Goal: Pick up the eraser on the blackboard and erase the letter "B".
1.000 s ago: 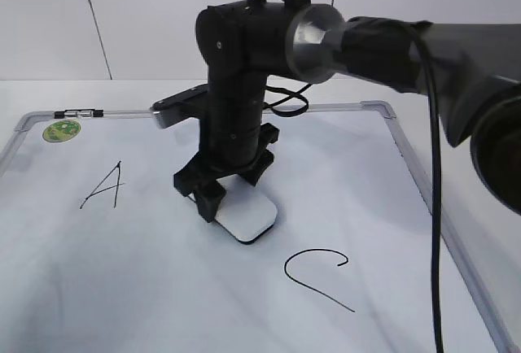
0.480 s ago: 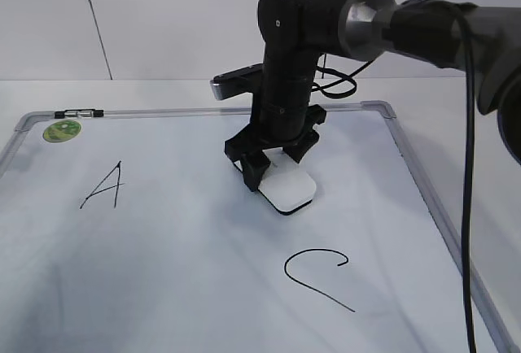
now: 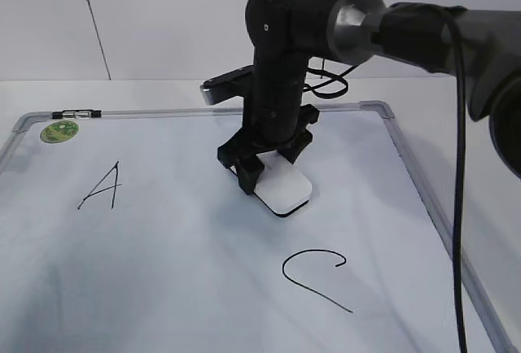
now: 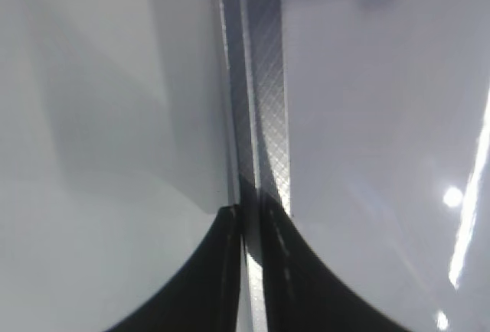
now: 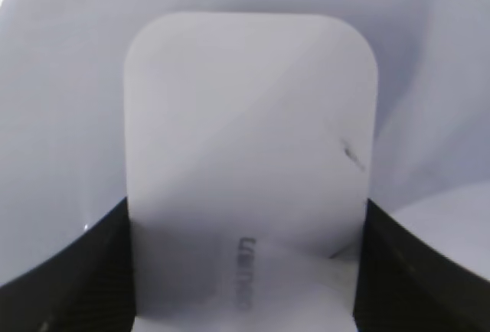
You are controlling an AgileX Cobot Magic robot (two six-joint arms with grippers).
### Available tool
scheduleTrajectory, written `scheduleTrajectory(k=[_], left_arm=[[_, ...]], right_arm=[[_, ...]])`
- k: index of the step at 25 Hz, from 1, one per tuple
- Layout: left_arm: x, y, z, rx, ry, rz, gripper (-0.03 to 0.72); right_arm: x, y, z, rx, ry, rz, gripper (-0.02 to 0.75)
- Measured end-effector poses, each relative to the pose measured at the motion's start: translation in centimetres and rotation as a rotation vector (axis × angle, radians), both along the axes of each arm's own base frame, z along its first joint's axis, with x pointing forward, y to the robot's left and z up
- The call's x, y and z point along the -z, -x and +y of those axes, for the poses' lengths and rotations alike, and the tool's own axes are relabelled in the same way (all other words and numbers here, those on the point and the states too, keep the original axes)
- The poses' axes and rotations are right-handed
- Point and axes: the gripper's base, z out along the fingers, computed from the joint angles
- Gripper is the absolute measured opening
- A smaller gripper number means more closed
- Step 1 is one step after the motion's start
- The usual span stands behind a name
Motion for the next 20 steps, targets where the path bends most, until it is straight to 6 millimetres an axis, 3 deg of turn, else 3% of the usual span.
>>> scheduleTrajectory(k=[9,15,20], left_arm=[[0.0,0.1,0.0,0.005,-0.004,0.008,0.045],[0.0,0.1,0.1,0.007,-0.006,0.008,0.045],[0.0,0.1,0.1,0.007,-0.006,0.008,0.045]], right_arm=[[0.1,3.7,5.2,-0.121,-0.029,0.023,0.520],[0.0,7.2,9.0,-0.215,-0.071,0.056,0.520],[0.1,8.8,10.4,-0.249,-0.091,0.076,0.520]])
